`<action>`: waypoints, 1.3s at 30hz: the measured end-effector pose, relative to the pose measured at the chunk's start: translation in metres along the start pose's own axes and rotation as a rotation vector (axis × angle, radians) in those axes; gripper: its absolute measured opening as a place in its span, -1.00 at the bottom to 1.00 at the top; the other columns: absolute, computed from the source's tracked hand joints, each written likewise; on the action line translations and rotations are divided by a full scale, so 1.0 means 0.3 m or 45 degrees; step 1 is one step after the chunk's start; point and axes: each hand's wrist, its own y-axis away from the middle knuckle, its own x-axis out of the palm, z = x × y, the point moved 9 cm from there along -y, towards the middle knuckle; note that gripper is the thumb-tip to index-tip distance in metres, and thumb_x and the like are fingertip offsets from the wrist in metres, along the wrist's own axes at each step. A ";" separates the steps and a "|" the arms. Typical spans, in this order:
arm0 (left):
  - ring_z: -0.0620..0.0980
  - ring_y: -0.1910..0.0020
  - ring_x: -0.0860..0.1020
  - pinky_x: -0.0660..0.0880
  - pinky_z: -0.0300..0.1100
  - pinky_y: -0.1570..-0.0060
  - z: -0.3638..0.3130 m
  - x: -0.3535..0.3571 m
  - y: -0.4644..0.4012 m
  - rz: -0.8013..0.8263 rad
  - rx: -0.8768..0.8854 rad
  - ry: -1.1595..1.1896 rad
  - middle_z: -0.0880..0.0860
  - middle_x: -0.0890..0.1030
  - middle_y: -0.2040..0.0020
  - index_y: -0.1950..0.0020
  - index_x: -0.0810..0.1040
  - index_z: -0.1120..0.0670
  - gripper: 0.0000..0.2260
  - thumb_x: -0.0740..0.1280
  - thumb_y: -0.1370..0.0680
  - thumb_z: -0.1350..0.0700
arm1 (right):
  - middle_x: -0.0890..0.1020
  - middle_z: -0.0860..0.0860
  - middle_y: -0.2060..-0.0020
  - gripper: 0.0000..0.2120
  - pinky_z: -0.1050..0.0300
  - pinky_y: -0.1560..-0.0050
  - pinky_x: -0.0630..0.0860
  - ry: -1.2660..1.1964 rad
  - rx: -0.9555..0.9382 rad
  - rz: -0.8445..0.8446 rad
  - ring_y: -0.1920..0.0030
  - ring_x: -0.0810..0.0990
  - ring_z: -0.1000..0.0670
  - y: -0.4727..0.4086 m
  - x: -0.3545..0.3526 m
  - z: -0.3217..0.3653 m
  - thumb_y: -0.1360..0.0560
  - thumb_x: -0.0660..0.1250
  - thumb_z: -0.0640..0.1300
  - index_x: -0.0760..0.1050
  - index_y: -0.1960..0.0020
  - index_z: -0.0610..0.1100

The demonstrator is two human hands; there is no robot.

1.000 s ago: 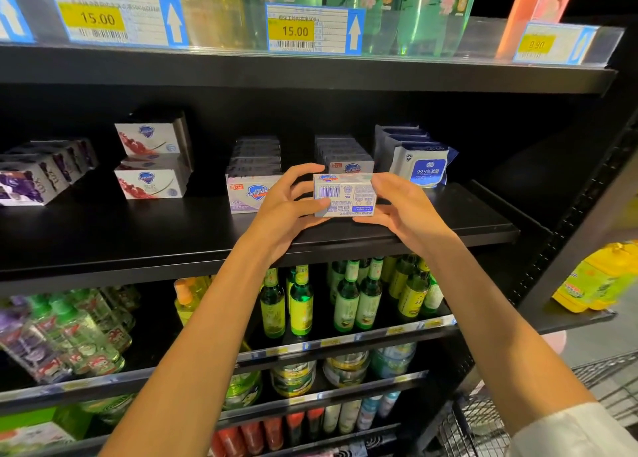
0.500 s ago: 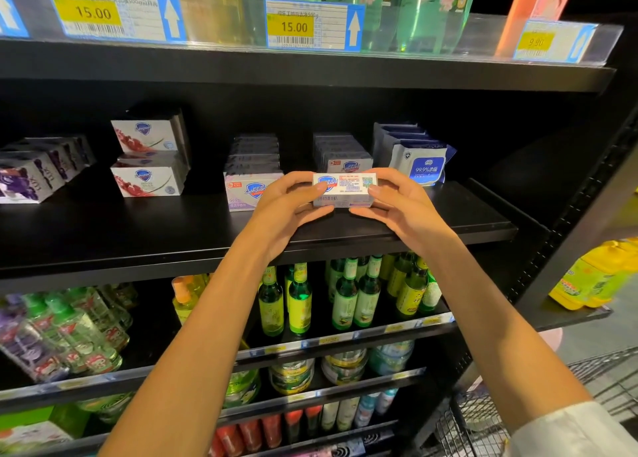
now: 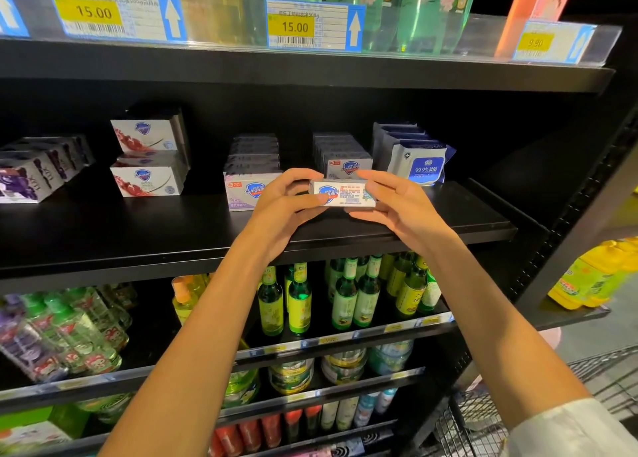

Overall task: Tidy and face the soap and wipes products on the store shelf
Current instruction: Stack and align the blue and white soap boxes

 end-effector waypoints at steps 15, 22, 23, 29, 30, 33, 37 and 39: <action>0.15 -0.18 0.70 0.63 0.07 -0.22 0.024 0.000 -0.015 -0.041 -0.101 0.097 0.19 0.72 -0.17 -0.47 0.45 0.10 -0.50 0.46 -0.57 0.32 | 0.62 -0.03 -0.31 -0.54 -0.12 -0.14 0.69 0.048 -0.111 0.038 -0.35 0.62 -0.03 0.001 -0.006 0.014 -0.57 0.44 -0.31 0.50 -0.43 -0.06; 0.07 -0.23 0.67 0.66 -0.04 -0.09 0.014 -0.007 -0.018 -0.059 -0.046 0.020 0.12 0.70 -0.21 -0.38 0.53 0.11 -0.57 0.45 -0.55 0.37 | 0.67 -0.09 -0.27 -0.57 -0.14 -0.16 0.68 0.045 -0.045 0.012 -0.31 0.65 -0.12 -0.018 -0.003 -0.009 -0.60 0.43 -0.21 0.47 -0.44 -0.06; 0.07 -0.25 0.66 0.66 -0.03 -0.09 0.014 -0.009 -0.018 -0.061 -0.039 0.000 0.11 0.70 -0.21 -0.37 0.53 0.10 -0.58 0.45 -0.55 0.36 | 0.68 -0.08 -0.26 -0.58 -0.12 -0.14 0.69 0.058 -0.044 0.002 -0.32 0.65 -0.11 -0.019 -0.006 -0.010 -0.59 0.44 -0.22 0.48 -0.42 -0.05; 0.11 -0.26 0.66 0.65 0.10 -0.17 0.008 0.002 -0.014 -0.073 0.006 -0.127 0.14 0.70 -0.20 -0.33 0.56 0.07 -0.59 0.52 -0.52 0.30 | 0.66 -0.05 -0.27 -0.57 -0.15 -0.15 0.68 0.102 -0.095 0.049 -0.37 0.60 -0.06 -0.012 0.000 -0.006 -0.56 0.47 -0.26 0.51 -0.39 -0.05; 0.10 -0.26 0.66 0.65 0.11 -0.17 0.006 -0.002 -0.014 -0.093 0.015 -0.147 0.13 0.71 -0.19 -0.31 0.57 0.07 -0.60 0.52 -0.52 0.30 | 0.66 -0.04 -0.27 -0.56 -0.16 -0.17 0.68 0.120 -0.096 0.053 -0.38 0.60 -0.06 -0.014 -0.001 -0.007 -0.56 0.47 -0.25 0.51 -0.40 -0.05; 0.06 -0.22 0.68 0.68 0.04 -0.11 -0.006 -0.016 0.001 -0.163 0.030 -0.214 0.09 0.72 -0.15 -0.27 0.59 0.06 -0.63 0.53 -0.51 0.31 | 0.66 -0.02 -0.26 -0.55 -0.13 -0.23 0.65 0.223 -0.092 0.051 -0.34 0.62 -0.01 -0.020 -0.003 -0.008 -0.58 0.47 -0.23 0.49 -0.42 -0.02; 0.03 -0.19 0.68 0.64 -0.21 0.12 -0.049 -0.072 0.042 -0.297 0.070 -0.325 0.06 0.70 -0.17 -0.25 0.59 0.04 -0.62 0.54 -0.50 0.32 | 0.69 -0.02 -0.23 -0.57 0.01 -0.32 0.60 0.431 -0.188 0.059 -0.30 0.64 0.05 -0.022 0.009 0.000 -0.58 0.46 -0.26 0.51 -0.42 -0.10; 0.00 -0.19 0.66 0.61 -0.27 0.16 -0.073 -0.121 0.070 -0.339 0.084 -0.410 0.03 0.67 -0.20 -0.23 0.59 0.00 -0.62 0.54 -0.50 0.32 | 0.70 0.04 -0.21 -0.64 0.09 -0.36 0.56 0.596 -0.237 0.059 -0.25 0.65 0.12 -0.018 0.019 0.002 -0.57 0.49 -0.20 0.59 -0.35 -0.08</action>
